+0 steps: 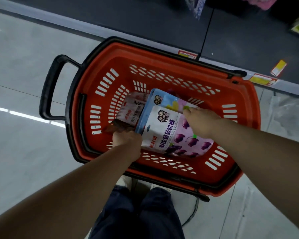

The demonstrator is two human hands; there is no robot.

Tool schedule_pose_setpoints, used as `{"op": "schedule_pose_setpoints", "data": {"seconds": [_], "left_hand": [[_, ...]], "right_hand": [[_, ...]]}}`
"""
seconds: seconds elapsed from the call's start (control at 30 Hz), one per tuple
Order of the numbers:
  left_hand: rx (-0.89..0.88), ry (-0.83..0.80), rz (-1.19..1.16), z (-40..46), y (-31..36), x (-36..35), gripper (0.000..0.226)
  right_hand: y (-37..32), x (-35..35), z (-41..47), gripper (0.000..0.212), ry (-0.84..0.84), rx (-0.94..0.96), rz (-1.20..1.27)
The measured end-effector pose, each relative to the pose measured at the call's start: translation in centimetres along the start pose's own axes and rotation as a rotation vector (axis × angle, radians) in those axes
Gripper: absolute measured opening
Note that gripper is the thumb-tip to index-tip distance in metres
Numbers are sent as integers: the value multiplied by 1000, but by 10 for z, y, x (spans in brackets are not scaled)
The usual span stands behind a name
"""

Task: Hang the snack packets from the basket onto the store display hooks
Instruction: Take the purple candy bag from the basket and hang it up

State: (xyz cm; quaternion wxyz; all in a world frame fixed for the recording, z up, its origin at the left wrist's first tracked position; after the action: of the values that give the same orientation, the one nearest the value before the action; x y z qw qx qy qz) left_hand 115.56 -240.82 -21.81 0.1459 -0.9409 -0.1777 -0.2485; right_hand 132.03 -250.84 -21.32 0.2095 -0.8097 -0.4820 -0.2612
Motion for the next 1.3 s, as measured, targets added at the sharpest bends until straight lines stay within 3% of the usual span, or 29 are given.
{"op": "schedule_pose_setpoints", "data": {"seconds": [0.07,0.2,0.33,0.5,0.63,0.8,1.0,1.17,1.3], "left_hand": [[-17,9,4,2,1,0,31],[-48,43,-36,-1,2,5,28],[-16,-93,-609,3,-15,-10,27],[-1,-48,-1171,-1,-17,8,45],[11,-68,-1279,4,-7,18,33],[63,-169,-1527,11,7,25,31],[58,71,-1499,0,-13,56,19],[22,120,-1665,-28,-40,87,13],[-54,238,-1614,-59,-66,124,13]], "right_hand": [[7,-1,1,59,-13,-29,157],[18,-2,-4,65,39,-70,234],[36,-5,-17,65,94,-169,421],[50,-10,-30,19,229,-233,848],[50,-15,-37,26,262,-282,1036],[53,-14,-43,6,334,-324,1168],[47,-15,-55,10,359,-434,1318],[34,13,-79,24,431,-476,1343],[23,54,-108,17,481,-437,1400]]}}
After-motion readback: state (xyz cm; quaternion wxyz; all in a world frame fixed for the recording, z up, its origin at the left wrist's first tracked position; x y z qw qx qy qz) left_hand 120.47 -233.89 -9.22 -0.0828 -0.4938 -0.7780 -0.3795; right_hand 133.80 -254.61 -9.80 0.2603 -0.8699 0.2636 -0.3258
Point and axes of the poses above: each hand's wrist, its own z-axis towards the middle knuckle, its own x-axis out of the back of the hand, y = z × x, the point moved 9 cm from there along z, towards the middle knuckle, and after that the axes turned 2 degrees about y, right-handed, at the moved point
